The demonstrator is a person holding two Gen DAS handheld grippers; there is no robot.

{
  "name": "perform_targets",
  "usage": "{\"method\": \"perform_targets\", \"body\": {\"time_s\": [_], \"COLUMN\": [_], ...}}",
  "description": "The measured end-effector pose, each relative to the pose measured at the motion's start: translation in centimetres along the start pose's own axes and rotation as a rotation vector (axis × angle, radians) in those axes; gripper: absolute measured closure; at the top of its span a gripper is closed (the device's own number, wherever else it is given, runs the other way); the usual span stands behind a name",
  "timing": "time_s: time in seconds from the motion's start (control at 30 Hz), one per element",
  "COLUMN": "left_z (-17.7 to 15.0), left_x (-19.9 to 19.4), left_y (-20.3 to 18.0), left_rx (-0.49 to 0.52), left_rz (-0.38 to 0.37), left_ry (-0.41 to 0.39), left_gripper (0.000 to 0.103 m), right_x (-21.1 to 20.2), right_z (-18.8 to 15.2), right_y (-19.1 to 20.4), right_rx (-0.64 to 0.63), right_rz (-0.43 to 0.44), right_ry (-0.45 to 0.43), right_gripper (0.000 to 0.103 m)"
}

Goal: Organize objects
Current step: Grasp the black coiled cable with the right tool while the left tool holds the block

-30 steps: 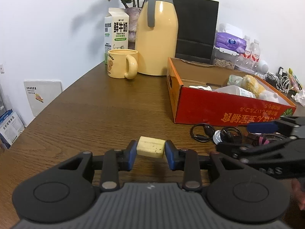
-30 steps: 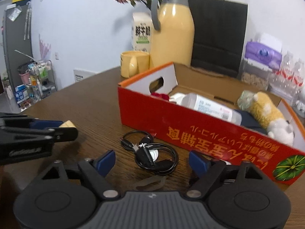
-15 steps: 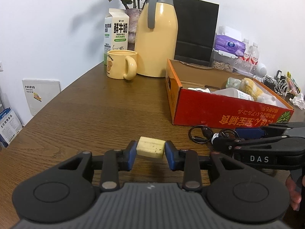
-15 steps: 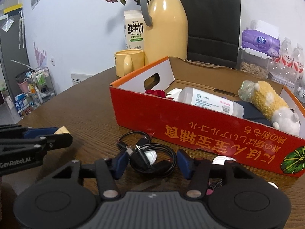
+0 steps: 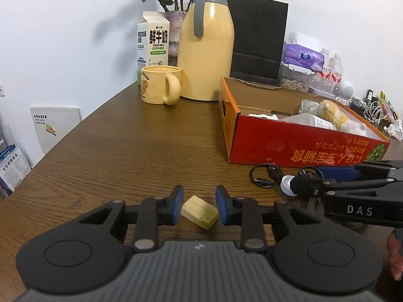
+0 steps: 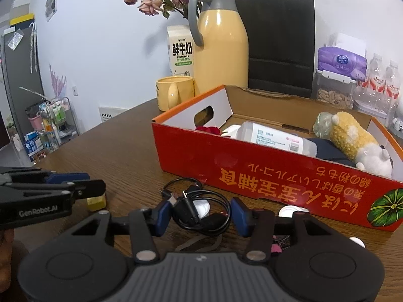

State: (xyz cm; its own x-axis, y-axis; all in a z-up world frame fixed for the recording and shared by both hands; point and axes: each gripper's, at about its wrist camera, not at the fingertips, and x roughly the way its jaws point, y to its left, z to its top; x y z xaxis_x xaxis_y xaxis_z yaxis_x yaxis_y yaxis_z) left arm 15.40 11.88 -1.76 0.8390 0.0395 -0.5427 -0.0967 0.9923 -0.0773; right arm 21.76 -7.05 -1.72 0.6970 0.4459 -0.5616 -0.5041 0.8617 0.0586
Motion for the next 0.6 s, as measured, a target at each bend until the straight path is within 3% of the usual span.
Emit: {"method": "perform_targets", "body": {"time_s": [0.2,0.33,0.37,0.43,0.47,0.5,0.6], "left_z": [-0.1,-0.1,-0.1,0.0,0.0,0.1,0.1], "left_x": [0.0,-0.2,-0.2,-0.2,-0.3,-0.5,-0.2], "left_y": [-0.4,-0.5,-0.4,-0.1,0.0,0.1,0.1], "left_rx": [0.021,0.022,0.017,0.004,0.001,0.007,0.061], "left_rz": [-0.008,0.000,0.010,0.020,0.022,0.024,0.021], "left_ry": [0.001,-0.006,-0.003,0.002,0.001,-0.003,0.017], "left_gripper": [0.093,0.092,0.089,0.067,0.045,0.041,0.042], "right_x": [-0.7,-1.2,-1.3,-1.4,-1.5,-1.7,-1.9], "right_z": [-0.1,-0.2,-0.2,-0.3,-0.3,-0.3,-0.4], "right_y": [-0.1,-0.2,-0.2,-0.2,-0.3,-0.3,-0.3], "right_rx": [0.008,0.007,0.007,0.008,0.009,0.010,0.012], "right_rz": [0.007,0.014,0.016,0.021,0.023,0.026,0.035], "right_ry": [-0.028,-0.042,-0.044,-0.046,-0.048,-0.051,-0.056], "right_gripper": [0.053,0.053,0.053,0.053,0.053,0.053,0.053]}}
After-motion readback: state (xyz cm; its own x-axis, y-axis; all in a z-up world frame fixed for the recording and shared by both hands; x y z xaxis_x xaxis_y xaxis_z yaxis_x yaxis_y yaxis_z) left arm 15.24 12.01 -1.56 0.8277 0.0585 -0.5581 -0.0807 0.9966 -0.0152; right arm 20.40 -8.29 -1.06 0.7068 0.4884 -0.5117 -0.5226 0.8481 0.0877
